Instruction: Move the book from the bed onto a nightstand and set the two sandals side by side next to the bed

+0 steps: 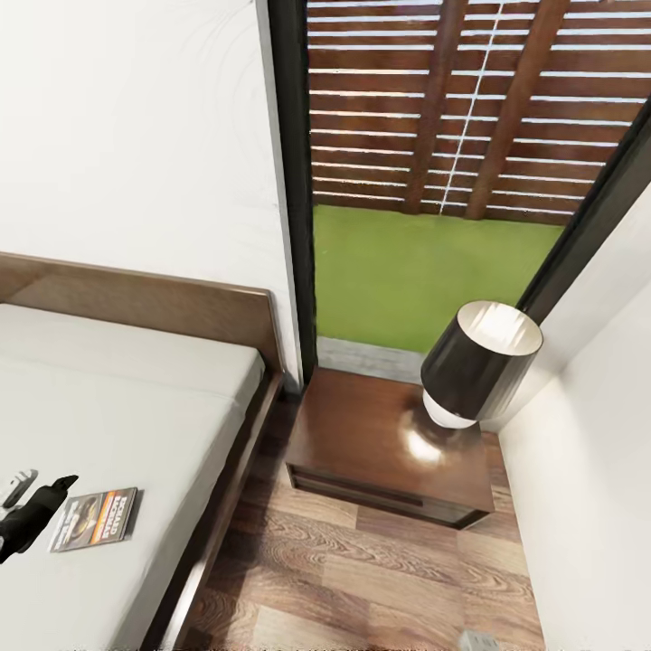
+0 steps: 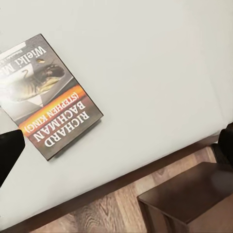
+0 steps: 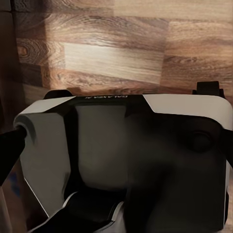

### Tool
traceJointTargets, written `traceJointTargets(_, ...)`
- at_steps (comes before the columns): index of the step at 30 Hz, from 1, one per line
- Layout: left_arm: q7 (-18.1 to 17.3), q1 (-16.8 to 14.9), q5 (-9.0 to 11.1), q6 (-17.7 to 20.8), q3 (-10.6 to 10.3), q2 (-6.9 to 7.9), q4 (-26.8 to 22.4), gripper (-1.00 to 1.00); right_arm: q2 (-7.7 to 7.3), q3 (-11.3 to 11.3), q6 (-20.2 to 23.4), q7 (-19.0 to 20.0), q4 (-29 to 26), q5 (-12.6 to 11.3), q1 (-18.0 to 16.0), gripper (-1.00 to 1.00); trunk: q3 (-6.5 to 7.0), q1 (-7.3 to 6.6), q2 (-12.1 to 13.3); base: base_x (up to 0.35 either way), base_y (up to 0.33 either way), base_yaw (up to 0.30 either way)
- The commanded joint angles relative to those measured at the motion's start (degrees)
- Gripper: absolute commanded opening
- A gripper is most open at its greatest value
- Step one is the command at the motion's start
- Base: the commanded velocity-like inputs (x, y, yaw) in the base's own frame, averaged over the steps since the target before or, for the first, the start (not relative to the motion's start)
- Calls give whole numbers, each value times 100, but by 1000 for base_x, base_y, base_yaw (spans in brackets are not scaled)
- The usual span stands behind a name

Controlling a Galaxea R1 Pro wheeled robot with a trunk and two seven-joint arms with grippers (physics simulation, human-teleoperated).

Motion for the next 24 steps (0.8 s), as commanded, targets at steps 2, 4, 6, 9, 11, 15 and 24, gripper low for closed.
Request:
traceJointTargets(2,-19,-6,12,41,24,-3,-3,100,-2,-10,16,25,3,-39,-3,100,-27,3,-10,0,0,0)
traceJointTargets(4,-19,-6,13,41,24,-3,-3,100,-2,-8,16,25,3,-39,-3,100,-45,3,-10,0,0,0)
traceJointTargets(6,-19,-6,12,41,24,-3,-3,100,-2,-8,18,25,3,-39,-3,100,-63,3,-10,0,0,0)
traceJointTargets(9,-19,-6,10,41,24,-3,-3,100,-2,-11,17,25,3,-39,-3,100,-90,3,-10,0,0,0)
traceJointTargets(11,-19,-6,10,41,24,-3,-3,100,-2,-9,16,25,3,-39,-3,100,-108,3,-10,0,0,0)
traceJointTargets(15,-19,-6,14,41,24,-3,-3,100,-2,-8,16,25,3,-39,-3,100,-144,3,-10,0,0,0)
traceJointTargets(24,-19,-6,11,41,24,-8,-3,100,0,-9,16,24,3,-39,-3,100,-224,3,-10,0,0,0)
